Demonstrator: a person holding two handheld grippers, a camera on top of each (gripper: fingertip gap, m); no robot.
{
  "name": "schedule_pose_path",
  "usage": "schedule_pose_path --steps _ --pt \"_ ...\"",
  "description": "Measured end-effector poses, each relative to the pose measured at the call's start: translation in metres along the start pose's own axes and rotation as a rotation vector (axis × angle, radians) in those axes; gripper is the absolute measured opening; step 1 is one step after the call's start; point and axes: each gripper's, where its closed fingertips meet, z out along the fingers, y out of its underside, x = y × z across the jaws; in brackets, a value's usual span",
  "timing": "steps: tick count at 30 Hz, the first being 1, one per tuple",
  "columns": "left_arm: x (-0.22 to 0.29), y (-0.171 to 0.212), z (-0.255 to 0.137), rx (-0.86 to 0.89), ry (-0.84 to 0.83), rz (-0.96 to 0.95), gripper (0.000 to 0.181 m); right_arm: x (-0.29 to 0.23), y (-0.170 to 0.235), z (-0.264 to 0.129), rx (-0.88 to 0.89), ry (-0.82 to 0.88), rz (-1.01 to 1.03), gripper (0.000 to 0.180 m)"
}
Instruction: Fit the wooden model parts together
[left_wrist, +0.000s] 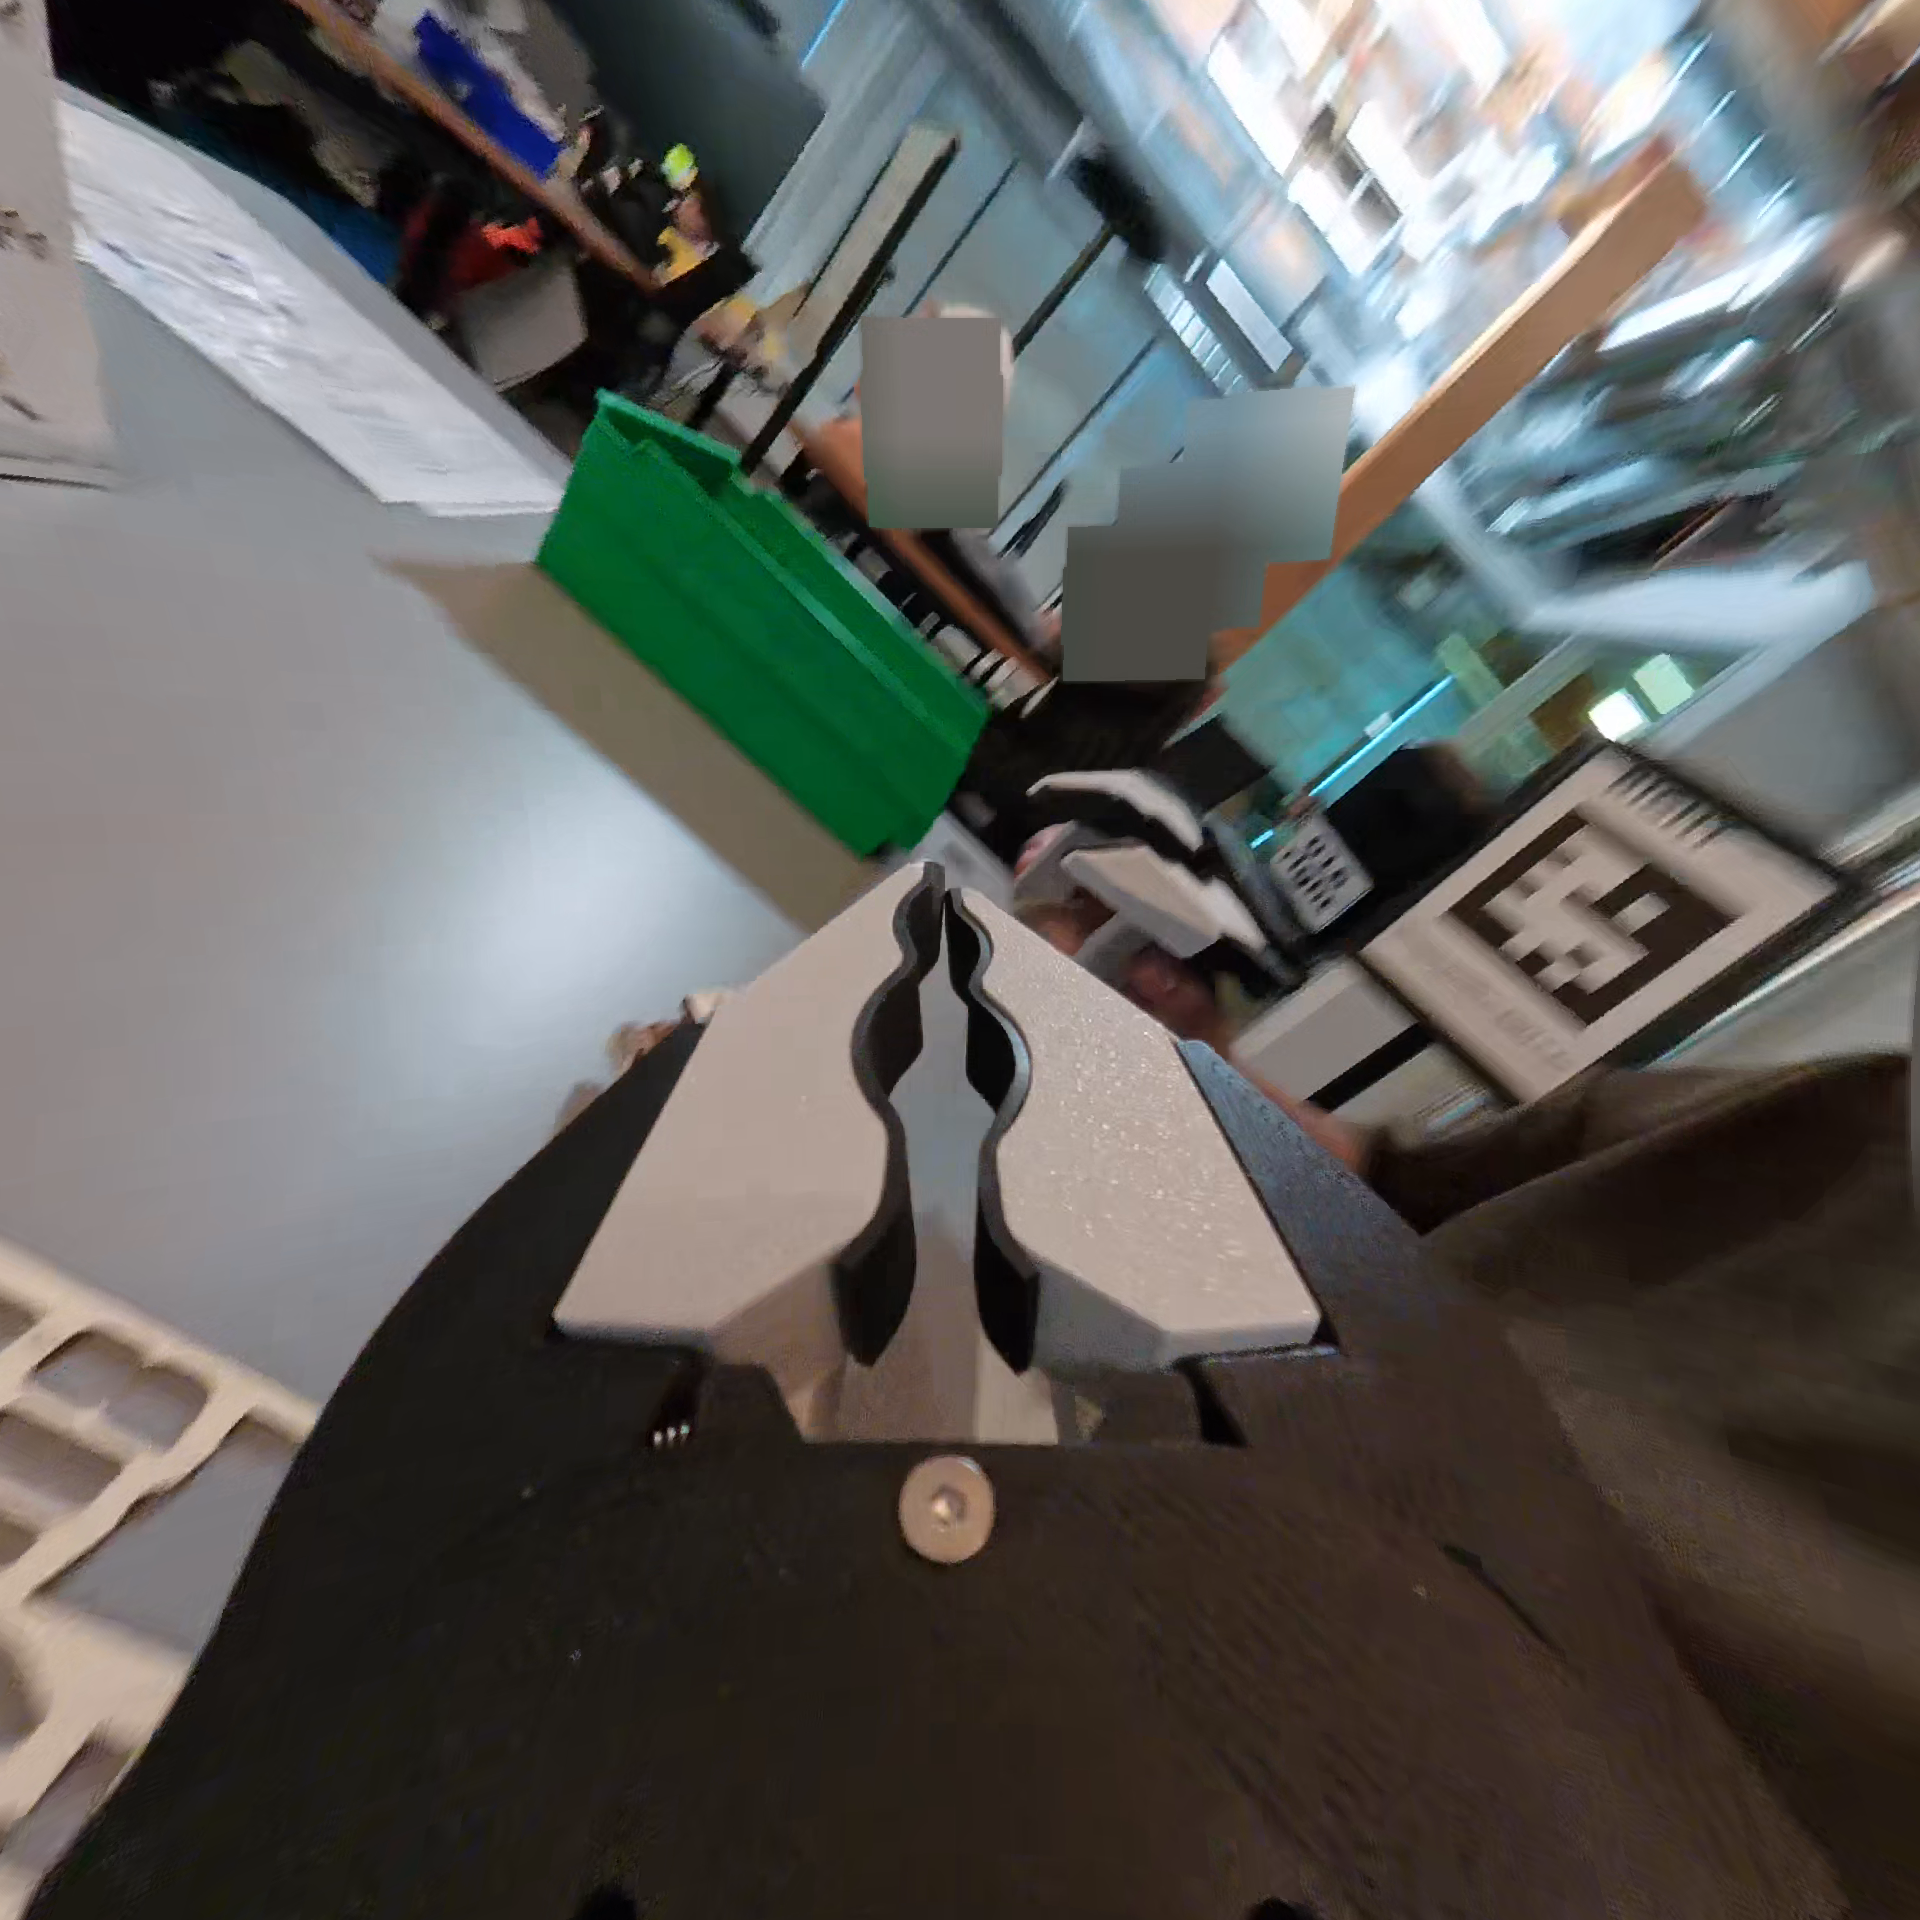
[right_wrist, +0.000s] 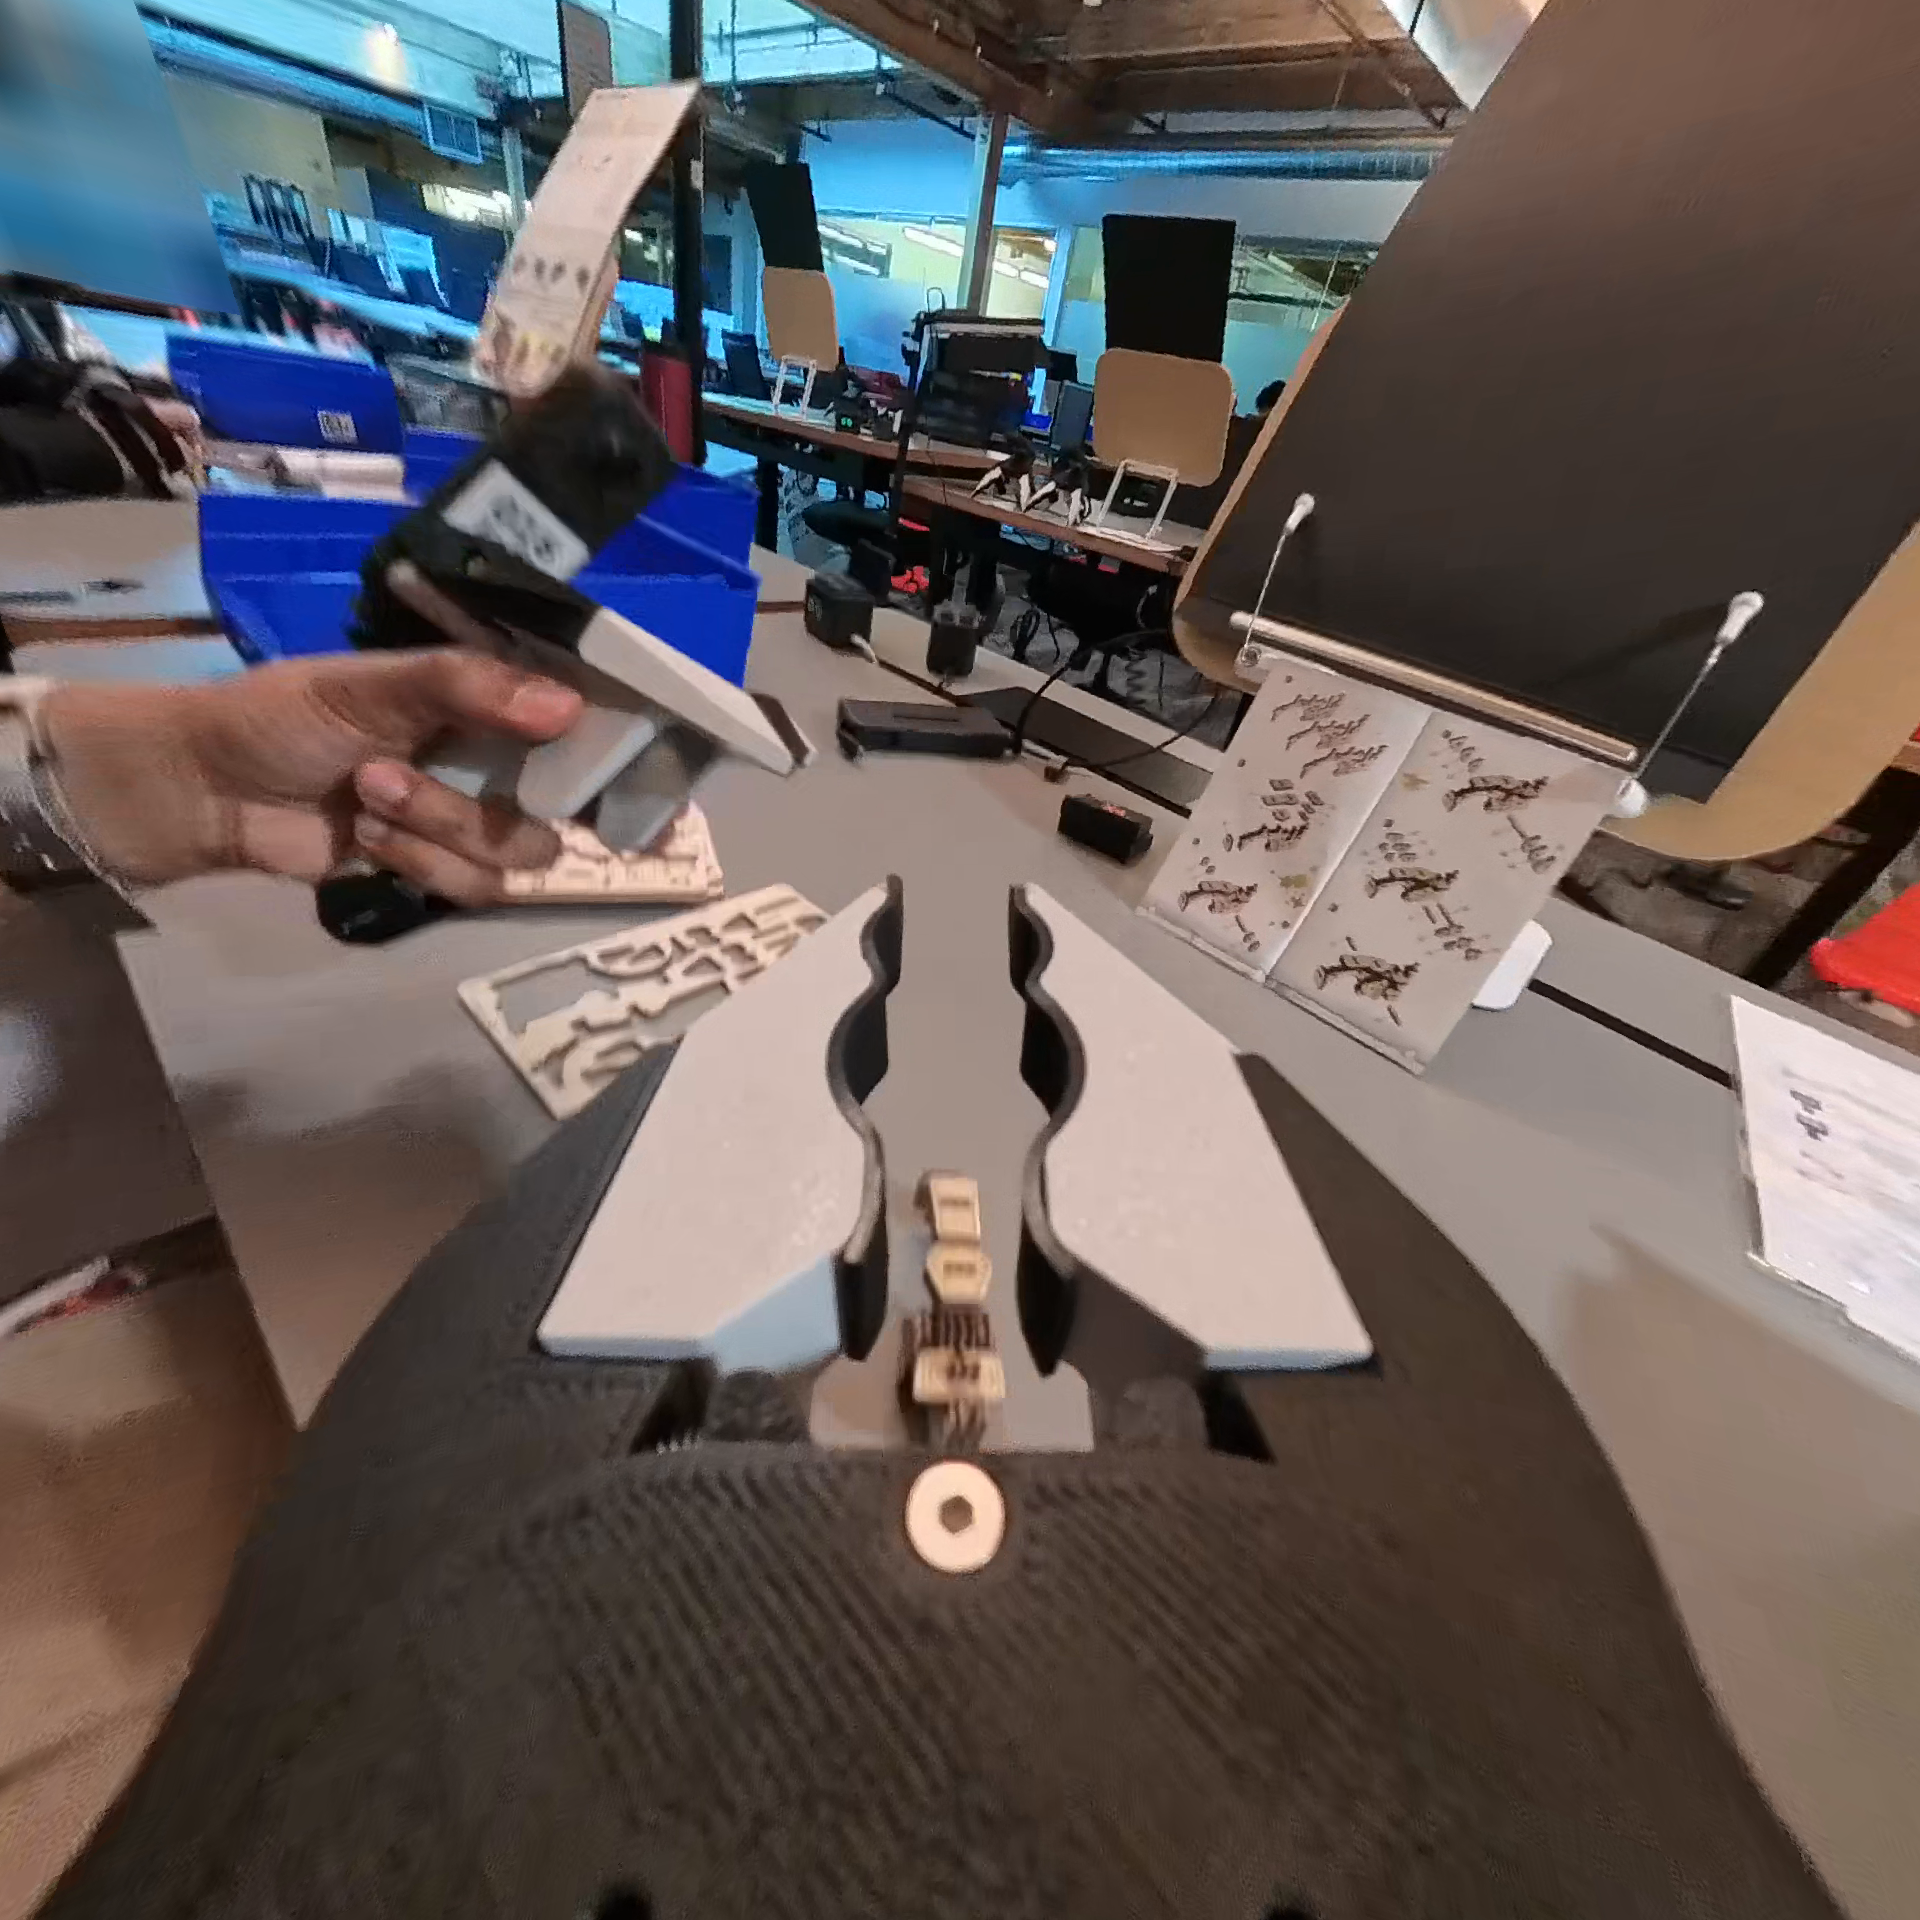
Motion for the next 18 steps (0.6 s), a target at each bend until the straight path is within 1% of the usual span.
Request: schedule_pose_path --steps 2,4,5,7,11,14,16,18 --pt "-0.003 0.027 -0.007 -0.088 -0.114 0.116 0.0 -0.005 0.015 -0.019 -0.025 0.033 -0.073 0.016" --pt "-0.004 0.058 -0.013 -0.167 -0.189 0.198 0.0 -0.009 0.031 -0.04 -0.059 0.07 -0.151 0.012" --pt "-0.006 0.069 -0.015 -0.179 -0.221 0.222 0.0 -0.011 0.037 -0.049 -0.072 0.078 -0.169 0.011" --pt "-0.005 0.079 -0.018 -0.165 -0.242 0.223 0.0 -0.011 0.04 -0.06 -0.076 0.085 -0.153 0.011" --pt "0.003 0.068 -0.015 -0.106 -0.181 0.202 0.0 -0.005 0.029 -0.065 -0.009 0.071 -0.032 0.013" --pt "0.015 0.072 -0.009 -0.115 -0.102 0.171 0.0 -0.008 0.039 -0.066 -0.035 0.039 0.022 0.014" --pt "0.029 0.093 0.002 -0.218 -0.028 0.161 0.0 -0.011 0.039 -0.07 -0.037 0.029 0.029 0.014" --pt "0.039 0.131 0.017 -0.396 0.007 0.199 0.0 -0.013 0.035 -0.075 -0.025 0.033 0.024 0.013"
